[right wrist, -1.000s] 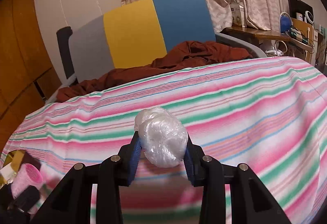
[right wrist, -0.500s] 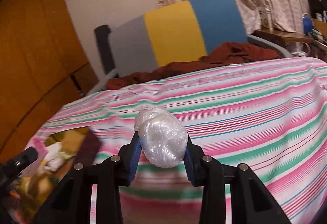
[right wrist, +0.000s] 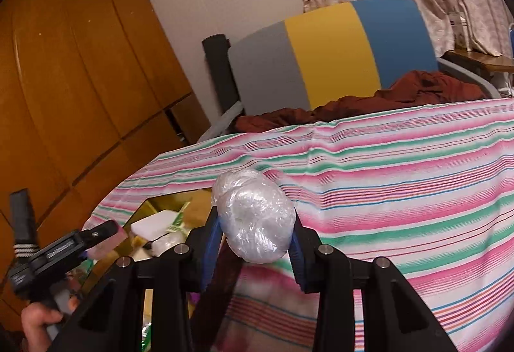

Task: Organize objects
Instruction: 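Carry the hair roller and bundle into the gold tray and open both tools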

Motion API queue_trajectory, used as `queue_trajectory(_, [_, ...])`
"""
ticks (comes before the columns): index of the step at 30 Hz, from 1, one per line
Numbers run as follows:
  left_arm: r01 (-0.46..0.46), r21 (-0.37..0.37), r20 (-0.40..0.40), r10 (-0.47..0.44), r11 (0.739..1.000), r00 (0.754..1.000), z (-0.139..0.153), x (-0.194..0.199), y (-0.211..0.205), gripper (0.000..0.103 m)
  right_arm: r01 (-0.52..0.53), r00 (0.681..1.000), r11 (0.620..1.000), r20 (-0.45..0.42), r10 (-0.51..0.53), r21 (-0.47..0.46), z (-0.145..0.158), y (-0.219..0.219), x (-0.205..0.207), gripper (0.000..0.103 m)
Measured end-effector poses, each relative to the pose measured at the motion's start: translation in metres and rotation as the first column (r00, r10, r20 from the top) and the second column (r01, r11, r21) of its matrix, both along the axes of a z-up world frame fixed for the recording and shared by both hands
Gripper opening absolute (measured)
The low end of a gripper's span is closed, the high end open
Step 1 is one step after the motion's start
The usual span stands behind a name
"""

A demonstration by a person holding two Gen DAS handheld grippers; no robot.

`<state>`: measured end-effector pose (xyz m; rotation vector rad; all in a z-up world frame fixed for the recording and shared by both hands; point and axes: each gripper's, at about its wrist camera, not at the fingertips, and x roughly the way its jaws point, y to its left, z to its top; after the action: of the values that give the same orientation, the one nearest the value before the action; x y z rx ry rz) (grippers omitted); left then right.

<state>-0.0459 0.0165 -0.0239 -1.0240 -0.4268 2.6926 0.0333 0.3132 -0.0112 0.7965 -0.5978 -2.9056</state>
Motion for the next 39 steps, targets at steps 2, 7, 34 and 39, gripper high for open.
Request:
queue_trajectory(2, [-0.013, 0.005, 0.031, 0.013, 1.0, 0.999, -0.006, -0.008, -0.007, 0.076, -0.019, 1.0, 1.0, 0.007, 0.019, 0.001, 0.0, -0.005, -0.001, 0.038])
queue_trajectory(7, [-0.06, 0.04, 0.043, 0.058, 0.997, 0.997, -0.012, -0.002, -0.026, 0.087, -0.08, 0.997, 0.997, 0.021, 0.079, 0.015, 0.0, -0.025, -0.008, 0.038])
queue_trajectory(34, [-0.104, -0.157, 0.016, 0.108, 0.982, 0.994, -0.009, 0.045, -0.047, 0.103, -0.387, 0.903, 0.864, 0.323, 0.284, 0.321, -0.02, -0.154, -0.087, 0.038])
queue_trajectory(39, [-0.146, -0.194, 0.029, 0.155, 0.97, 0.988, -0.007, 0.044, -0.055, 0.103, -0.388, 0.901, 0.843, 0.347, 0.261, 0.373, -0.024, -0.165, -0.094, 0.038])
